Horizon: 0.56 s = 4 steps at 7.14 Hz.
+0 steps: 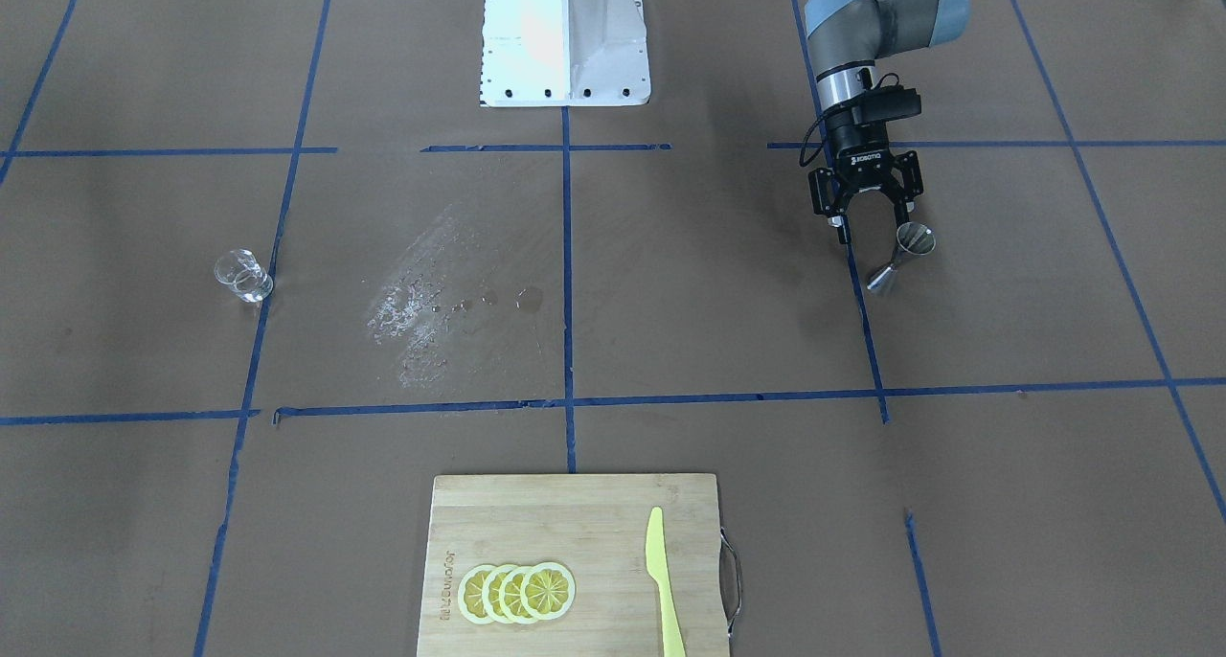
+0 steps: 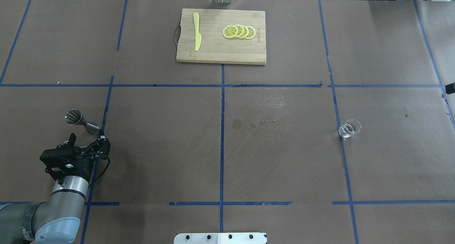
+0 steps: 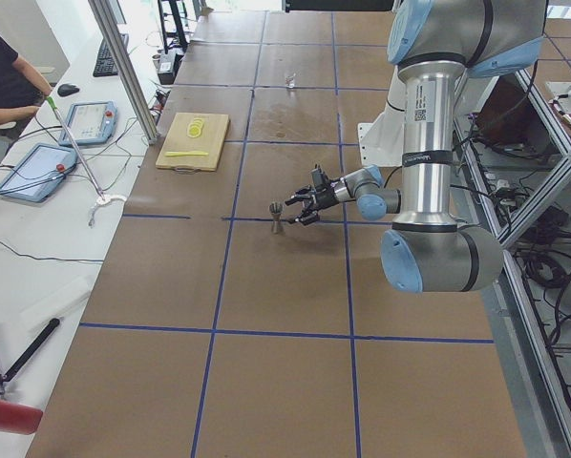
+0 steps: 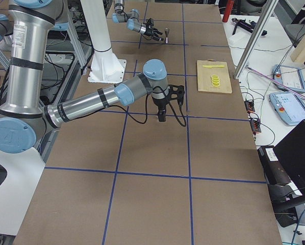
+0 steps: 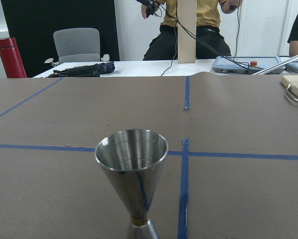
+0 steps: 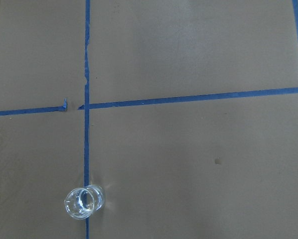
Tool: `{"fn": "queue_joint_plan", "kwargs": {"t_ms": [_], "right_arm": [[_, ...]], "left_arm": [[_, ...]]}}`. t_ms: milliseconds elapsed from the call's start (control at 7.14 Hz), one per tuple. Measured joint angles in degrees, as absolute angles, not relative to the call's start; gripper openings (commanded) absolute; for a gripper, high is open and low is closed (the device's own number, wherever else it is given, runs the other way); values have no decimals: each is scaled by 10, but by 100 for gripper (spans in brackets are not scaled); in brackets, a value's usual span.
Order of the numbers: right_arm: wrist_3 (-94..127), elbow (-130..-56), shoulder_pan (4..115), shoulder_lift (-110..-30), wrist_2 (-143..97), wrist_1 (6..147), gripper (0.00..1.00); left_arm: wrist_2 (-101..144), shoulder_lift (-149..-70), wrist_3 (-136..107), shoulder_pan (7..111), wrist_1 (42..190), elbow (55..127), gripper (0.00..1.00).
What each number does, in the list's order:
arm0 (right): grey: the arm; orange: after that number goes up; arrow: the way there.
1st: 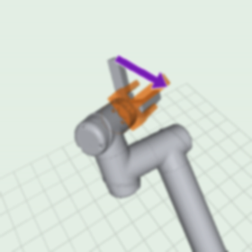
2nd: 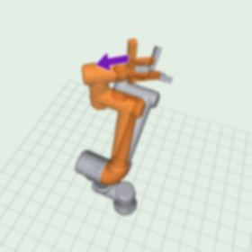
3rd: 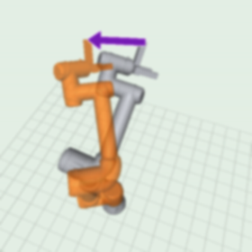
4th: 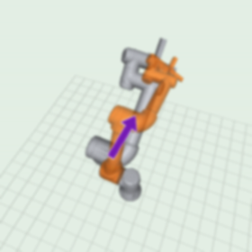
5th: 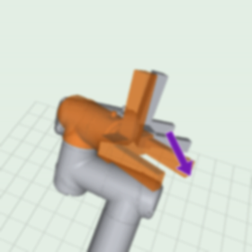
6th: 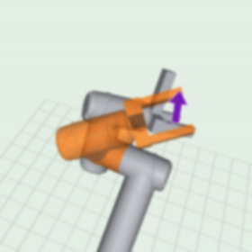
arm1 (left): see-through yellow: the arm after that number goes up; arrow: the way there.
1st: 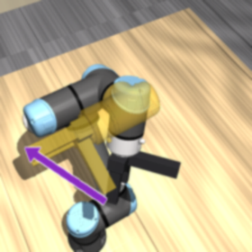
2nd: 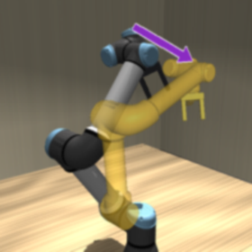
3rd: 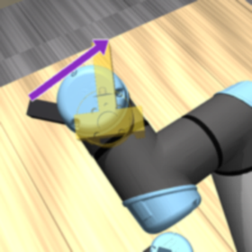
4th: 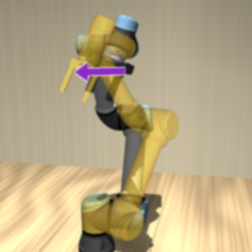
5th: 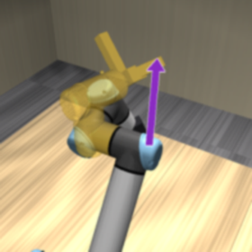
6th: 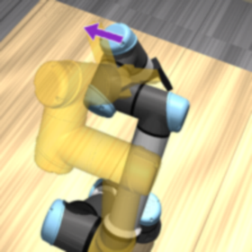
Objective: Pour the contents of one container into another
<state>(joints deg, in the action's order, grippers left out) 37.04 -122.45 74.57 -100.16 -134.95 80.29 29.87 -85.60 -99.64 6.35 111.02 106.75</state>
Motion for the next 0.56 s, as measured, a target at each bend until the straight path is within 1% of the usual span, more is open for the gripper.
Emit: {"fn": "queue_joint_plan", "kwargs": {"t_ms": [280,560], "right_arm": [[411,-1237,721,-1013,-1325,773,100],[486,-1240,681,-1059,-1278,664,100]], "left_arm": [[299,-857,-997,71,1111,1067,88],[298,-857,-997,80,1112,1063,88]]}}
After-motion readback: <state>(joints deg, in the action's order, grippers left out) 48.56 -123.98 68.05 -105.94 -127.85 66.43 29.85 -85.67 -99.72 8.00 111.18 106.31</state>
